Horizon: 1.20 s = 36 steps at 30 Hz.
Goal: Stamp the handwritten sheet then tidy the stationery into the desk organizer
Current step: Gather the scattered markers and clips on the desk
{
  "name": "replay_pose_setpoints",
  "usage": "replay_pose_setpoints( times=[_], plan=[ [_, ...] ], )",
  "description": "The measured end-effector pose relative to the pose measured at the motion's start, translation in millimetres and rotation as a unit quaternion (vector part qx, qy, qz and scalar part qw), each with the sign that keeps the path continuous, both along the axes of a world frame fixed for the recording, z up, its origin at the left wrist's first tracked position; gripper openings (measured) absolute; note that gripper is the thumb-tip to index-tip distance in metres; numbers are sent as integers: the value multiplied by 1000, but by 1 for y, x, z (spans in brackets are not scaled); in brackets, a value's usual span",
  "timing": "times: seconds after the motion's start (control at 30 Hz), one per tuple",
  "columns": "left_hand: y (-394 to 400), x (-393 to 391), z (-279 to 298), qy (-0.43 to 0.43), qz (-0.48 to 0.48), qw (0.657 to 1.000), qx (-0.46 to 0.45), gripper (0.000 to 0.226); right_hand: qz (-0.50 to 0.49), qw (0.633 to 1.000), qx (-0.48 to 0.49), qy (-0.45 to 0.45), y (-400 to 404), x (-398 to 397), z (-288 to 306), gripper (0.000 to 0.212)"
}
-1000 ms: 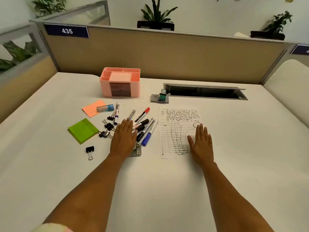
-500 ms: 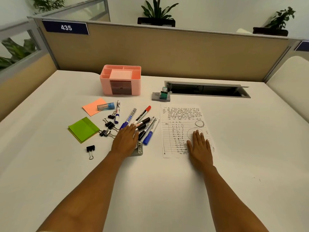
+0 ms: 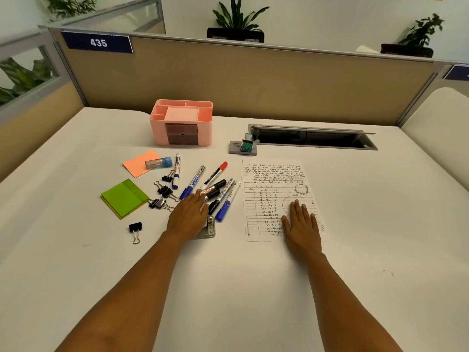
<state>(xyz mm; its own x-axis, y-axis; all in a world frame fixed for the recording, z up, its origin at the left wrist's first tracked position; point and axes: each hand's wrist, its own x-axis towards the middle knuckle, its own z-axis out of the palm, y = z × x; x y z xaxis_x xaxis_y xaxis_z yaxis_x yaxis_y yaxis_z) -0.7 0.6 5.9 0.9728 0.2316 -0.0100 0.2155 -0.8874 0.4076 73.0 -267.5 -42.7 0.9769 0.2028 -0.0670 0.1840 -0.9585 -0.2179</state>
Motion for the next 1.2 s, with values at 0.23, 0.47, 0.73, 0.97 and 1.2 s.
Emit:
replay_pose_setpoints(
  times=[0.23,0.47,0.73,0.97,1.2],
  plan=[
    [4,4,0,15,-3,1000,-8,46,-9,1000,11,-1,2,1,2,58],
    [7,6,3,21,1,1000,-22,45,-38,997,61,-37,11,2,14,53],
    [26,6,5,-38,35,998,-24,42,12,981,173,-86,69,19,37,48],
    [50,12,2,-50,66,996,26,42,63,970,228,-50,129,22,40,49],
    [80,24,-9,-50,109,991,66,44,79,969,236,-13,167,27,34,66]
  ],
)
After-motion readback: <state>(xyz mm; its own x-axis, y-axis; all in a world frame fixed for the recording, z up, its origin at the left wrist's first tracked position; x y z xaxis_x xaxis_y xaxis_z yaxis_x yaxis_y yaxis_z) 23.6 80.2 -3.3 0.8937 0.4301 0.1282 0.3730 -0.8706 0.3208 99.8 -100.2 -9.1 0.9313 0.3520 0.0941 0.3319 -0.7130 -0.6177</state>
